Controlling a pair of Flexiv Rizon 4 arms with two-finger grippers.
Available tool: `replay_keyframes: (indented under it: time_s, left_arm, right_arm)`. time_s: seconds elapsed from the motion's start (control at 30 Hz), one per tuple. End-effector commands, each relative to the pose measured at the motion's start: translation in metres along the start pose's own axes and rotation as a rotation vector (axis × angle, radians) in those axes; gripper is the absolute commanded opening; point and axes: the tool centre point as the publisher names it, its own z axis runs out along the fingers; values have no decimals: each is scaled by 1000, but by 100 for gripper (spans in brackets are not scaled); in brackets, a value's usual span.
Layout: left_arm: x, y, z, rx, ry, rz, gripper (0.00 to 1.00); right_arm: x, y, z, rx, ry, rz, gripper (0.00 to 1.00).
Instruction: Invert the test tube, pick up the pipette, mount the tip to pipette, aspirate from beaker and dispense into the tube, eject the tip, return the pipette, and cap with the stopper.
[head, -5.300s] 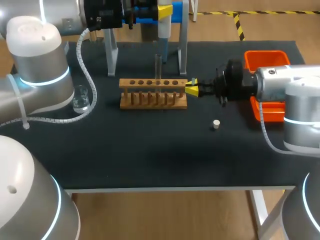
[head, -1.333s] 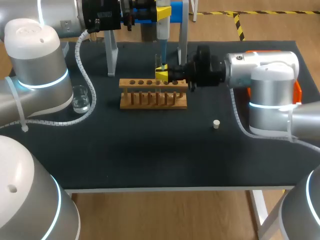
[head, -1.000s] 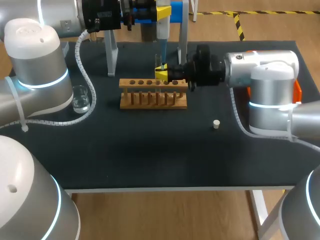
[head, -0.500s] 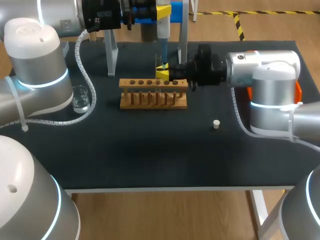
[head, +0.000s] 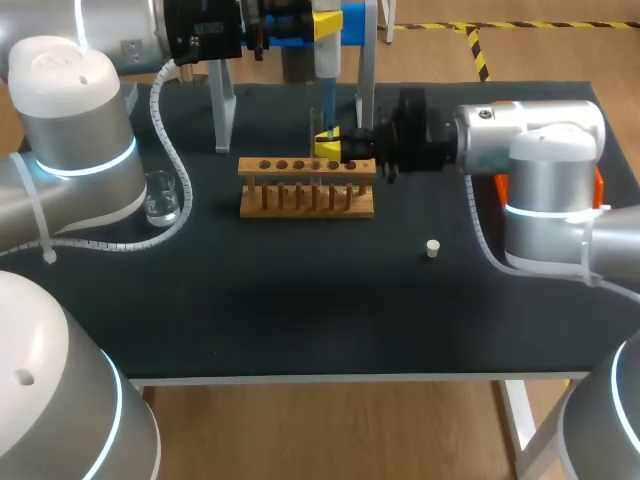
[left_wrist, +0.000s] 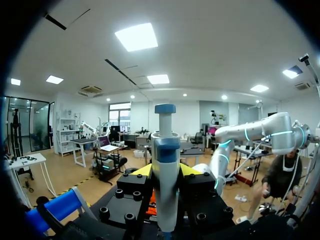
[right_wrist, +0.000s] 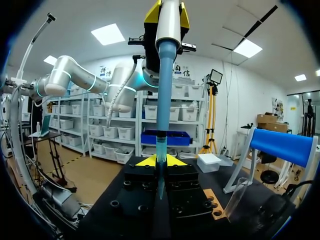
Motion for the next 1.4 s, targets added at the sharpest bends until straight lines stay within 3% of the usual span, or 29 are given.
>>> replay_keyframes:
  time_s: [0.03,1.0,1.03,1.07,1.1,1.13,1.4]
  left_arm:
    - [0,2,0,3,-3,1,0]
    - [0,2,0,3,-3,1,0]
    - [0,2,0,3,-3,1,0]
    - [0,2,0,3,-3,1,0]
    - [0,2,0,3,-3,1,0]
    - [0,2,0,3,-3,1,0]
    - [0,2,0,3,-3,1,0]
  right_arm:
    - [1,4,-2,-4,-1,2,0]
    - [-2,29,6,-24,0,-6,0]
    - [-1,27,6,-17,-1,-4,5]
    - [0,24,6,-8,-4,-4,37]
    - [1,21,5,-5,-3,0,77]
    - [2,18,5,7,-5,2,100]
    - [11,-1,-12,70,2,-6,100]
